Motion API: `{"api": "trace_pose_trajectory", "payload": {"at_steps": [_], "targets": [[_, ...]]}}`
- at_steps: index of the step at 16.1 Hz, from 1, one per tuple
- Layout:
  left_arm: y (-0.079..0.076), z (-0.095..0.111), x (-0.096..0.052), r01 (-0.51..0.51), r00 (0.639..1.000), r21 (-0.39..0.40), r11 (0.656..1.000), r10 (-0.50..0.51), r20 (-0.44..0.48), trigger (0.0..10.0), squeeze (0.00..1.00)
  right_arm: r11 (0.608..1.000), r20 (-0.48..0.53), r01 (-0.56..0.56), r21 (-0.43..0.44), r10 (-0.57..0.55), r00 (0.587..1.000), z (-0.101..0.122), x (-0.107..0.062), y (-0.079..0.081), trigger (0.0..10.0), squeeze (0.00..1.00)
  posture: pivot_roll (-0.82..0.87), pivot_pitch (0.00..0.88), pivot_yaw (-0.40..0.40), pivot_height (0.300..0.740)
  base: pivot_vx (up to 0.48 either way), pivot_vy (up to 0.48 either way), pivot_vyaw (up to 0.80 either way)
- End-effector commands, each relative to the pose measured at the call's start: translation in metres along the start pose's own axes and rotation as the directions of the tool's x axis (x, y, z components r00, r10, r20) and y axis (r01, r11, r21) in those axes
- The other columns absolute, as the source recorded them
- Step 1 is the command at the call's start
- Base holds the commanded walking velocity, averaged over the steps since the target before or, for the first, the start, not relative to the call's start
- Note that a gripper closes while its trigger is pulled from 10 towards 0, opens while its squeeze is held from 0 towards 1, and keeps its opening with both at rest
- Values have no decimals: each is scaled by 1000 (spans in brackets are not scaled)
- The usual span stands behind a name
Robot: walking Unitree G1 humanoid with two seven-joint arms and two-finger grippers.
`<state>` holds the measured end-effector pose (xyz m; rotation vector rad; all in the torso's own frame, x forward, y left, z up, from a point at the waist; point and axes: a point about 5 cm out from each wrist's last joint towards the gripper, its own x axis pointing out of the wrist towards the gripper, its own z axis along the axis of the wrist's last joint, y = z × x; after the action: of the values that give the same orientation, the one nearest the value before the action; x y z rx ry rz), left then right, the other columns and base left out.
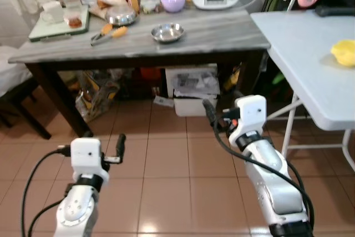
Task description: Setting the table
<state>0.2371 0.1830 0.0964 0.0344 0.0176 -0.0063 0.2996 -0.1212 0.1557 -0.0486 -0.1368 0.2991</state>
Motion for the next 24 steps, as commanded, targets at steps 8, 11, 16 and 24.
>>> {"api": "trace_pose_trajectory", "payload": {"at_steps": [8,11,16,24], "targets": [[-6,2,0,35,999,-7,999,-35,7,10000,0,1000,6,30,-9,-30,1000,1,-2,-6,10000,0,-144,57,80,740,0,-480,0],[-7,3,1,39,999,-8,999,-39,8,10000,0,999,7,31,-9,-31,999,1,-2,-6,10000,0,-144,57,80,740,0,-480,0],[-8,2,1,42,999,-9,999,-41,9,10000,0,999,7,31,-9,-31,999,1,-2,-6,10000,0,-147,59,79,740,0,-480,0],[-10,1,1,44,999,-9,999,-44,5,10000,0,999,3,32,-8,-32,999,1,-2,-9,10000,0,-152,63,71,740,0,-480,0]]}}
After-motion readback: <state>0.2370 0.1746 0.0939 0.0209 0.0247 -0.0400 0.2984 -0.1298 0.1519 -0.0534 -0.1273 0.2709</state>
